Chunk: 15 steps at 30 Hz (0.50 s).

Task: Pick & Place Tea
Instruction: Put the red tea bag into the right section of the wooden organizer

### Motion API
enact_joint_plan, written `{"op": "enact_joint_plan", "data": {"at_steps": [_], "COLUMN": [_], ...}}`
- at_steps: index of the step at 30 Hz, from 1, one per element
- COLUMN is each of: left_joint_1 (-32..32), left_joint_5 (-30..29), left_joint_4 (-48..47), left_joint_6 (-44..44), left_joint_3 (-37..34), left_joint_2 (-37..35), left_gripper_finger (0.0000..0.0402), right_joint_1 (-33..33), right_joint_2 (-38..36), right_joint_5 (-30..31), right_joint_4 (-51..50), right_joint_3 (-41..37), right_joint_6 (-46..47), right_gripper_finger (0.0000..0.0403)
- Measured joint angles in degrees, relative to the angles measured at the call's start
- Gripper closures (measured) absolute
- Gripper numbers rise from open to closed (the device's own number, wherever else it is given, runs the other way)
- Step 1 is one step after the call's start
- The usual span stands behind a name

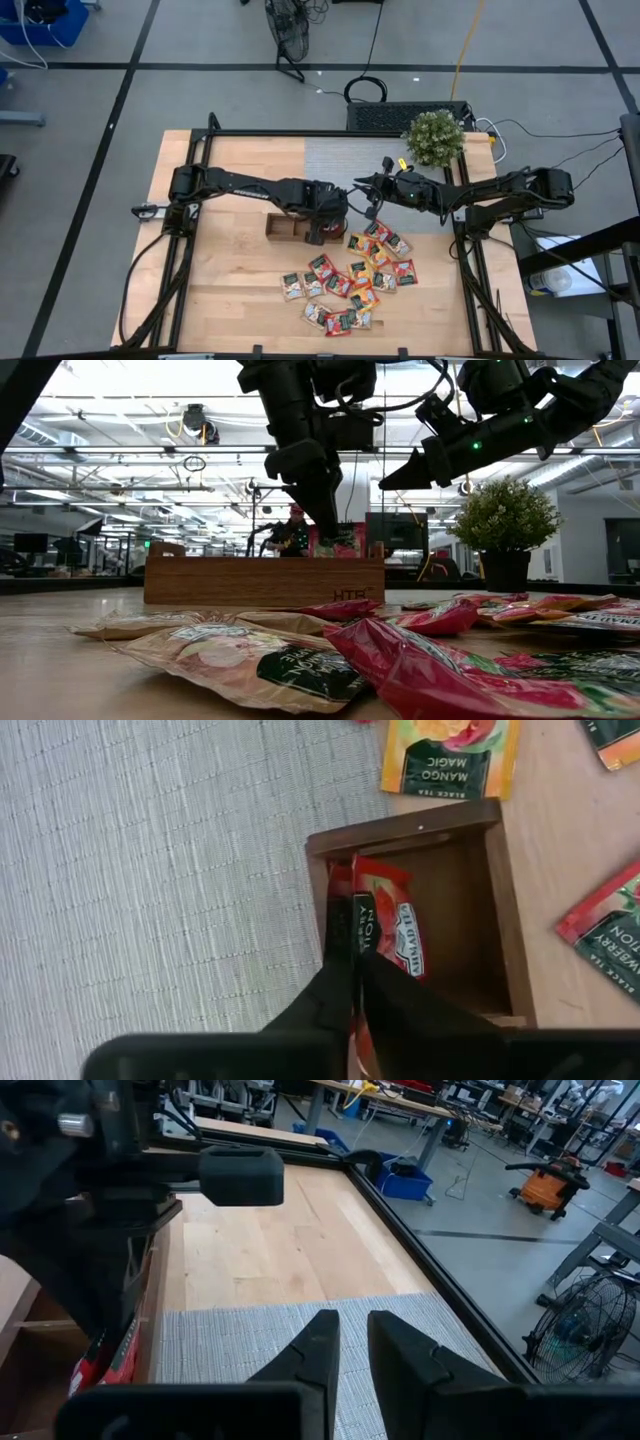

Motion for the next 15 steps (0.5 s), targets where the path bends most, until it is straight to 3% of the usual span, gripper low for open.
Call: {"op": "enact_joint_plan", "data": {"at_steps": [9, 15], "left_joint_1": [0.0, 0.0], "left_joint_5": [-0.1, -3.9], "left_joint_4": [0.2, -3.8], "left_joint_6": [-0.1, 0.6], "left_joint_3": [0.0, 2.3], "left_joint_2": [0.0, -2.6], "left_gripper_finger": [0.0331, 0.0330], "right_joint_1": [0.0, 0.0], "right_joint_2": [0.0, 0.0], "right_joint_5": [0.0, 0.0], "right_joint_4": [0.0, 0.0], "right_joint_3": [0.0, 0.0], "right_joint_6": [0.0, 0.0], "right_gripper_finger": [0.0358, 0.0358]}}
